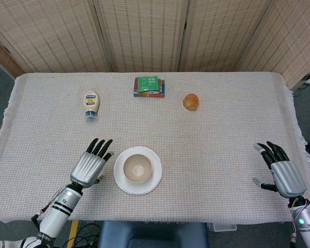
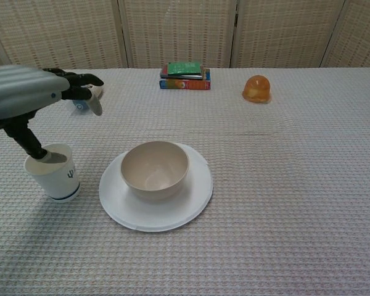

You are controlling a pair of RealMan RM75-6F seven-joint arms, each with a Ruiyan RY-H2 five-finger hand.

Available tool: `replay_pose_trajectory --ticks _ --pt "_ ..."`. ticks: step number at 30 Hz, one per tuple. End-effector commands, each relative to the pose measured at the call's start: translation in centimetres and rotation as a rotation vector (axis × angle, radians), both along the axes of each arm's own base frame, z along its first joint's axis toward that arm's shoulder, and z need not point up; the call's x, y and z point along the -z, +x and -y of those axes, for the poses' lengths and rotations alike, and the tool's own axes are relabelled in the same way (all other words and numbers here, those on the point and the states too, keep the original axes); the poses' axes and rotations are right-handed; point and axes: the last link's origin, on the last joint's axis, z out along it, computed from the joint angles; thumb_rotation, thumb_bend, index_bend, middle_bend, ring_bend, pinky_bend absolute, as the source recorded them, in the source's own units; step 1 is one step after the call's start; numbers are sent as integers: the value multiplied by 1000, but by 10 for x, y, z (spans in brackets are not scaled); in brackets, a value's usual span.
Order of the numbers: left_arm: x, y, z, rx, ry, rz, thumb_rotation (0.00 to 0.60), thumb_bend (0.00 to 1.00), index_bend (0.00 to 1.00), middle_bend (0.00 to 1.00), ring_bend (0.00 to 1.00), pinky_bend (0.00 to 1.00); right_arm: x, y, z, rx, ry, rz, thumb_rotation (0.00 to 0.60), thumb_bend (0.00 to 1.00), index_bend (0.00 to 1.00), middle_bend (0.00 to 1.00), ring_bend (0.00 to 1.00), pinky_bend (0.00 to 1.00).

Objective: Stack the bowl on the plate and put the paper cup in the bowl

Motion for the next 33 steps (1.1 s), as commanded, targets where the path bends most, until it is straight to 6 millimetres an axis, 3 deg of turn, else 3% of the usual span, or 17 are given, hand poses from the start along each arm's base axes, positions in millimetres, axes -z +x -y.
replay_pose_trajectory --ticks 1,6,20,33 --pt "0 11 -12 -33 -58 -102 600 222 229 18 0 57 0 0 0 1 -4 2 600 171 91 107 6 77" --pt "10 19 -11 -82 -118 -165 600 222 189 0 0 57 -2 -1 0 2 -10 6 600 171 91 107 5 77" --pt "6 48 -3 -84 -123 -199 600 222 181 0 0 57 -3 0 -1 -5 -14 7 600 171 91 107 6 77" --pt "4 40 3 -118 -122 -242 600 222 170 0 0 57 -3 0 -2 -9 -16 8 600 172 91 107 6 77"
